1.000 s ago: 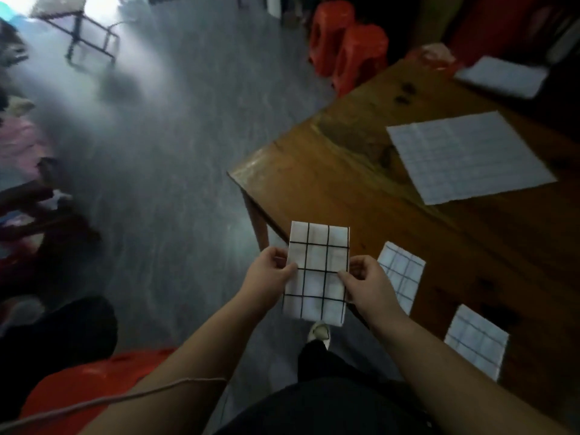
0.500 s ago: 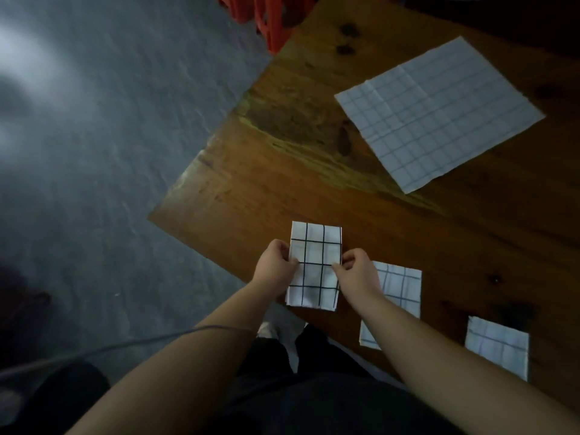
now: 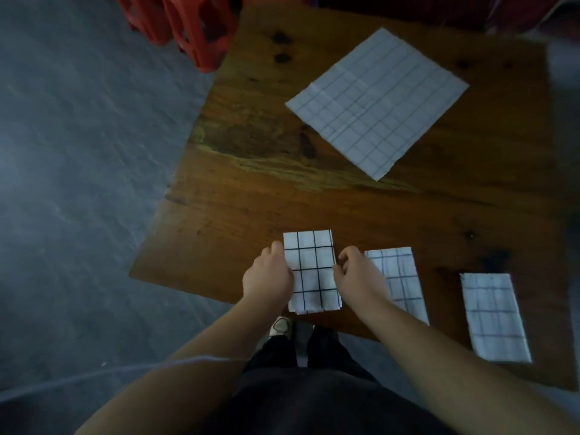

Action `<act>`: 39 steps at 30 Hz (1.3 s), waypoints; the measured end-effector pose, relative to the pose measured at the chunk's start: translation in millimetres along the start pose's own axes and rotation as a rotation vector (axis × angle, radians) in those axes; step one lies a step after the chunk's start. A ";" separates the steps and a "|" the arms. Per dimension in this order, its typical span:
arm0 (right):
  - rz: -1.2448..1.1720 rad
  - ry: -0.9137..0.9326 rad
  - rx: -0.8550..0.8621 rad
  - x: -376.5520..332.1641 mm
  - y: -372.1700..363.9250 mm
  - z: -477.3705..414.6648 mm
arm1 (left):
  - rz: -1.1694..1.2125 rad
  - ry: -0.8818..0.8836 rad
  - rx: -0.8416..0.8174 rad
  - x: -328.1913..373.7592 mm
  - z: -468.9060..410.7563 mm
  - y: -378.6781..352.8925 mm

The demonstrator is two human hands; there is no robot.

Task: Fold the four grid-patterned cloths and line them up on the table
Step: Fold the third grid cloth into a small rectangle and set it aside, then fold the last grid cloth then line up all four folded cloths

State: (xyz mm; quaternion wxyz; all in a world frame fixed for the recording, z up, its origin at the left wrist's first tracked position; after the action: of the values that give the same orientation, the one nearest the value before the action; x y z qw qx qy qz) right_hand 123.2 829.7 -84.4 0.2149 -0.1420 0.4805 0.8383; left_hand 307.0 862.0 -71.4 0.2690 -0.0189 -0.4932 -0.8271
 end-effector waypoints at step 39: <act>-0.217 -0.541 0.701 678.4 338.0 349.3 | -0.692 -1.257 -0.043 702.5 348.2 -334.2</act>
State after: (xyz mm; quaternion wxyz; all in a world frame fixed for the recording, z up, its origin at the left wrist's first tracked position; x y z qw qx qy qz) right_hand -644.2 1133.6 39.5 0.4544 0.1137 0.6443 0.6046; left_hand -529.8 973.3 46.2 -0.3438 -0.3396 -0.5162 -0.7071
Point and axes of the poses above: each hand's wrist, its own z-axis away from the middle knuckle, its own y-axis out of the back of the hand, x = y × z, the point moved 4 cm from there along -z, towards the middle knuckle, and after that the axes turned 3 degrees about -z, right-handed, at the moved point
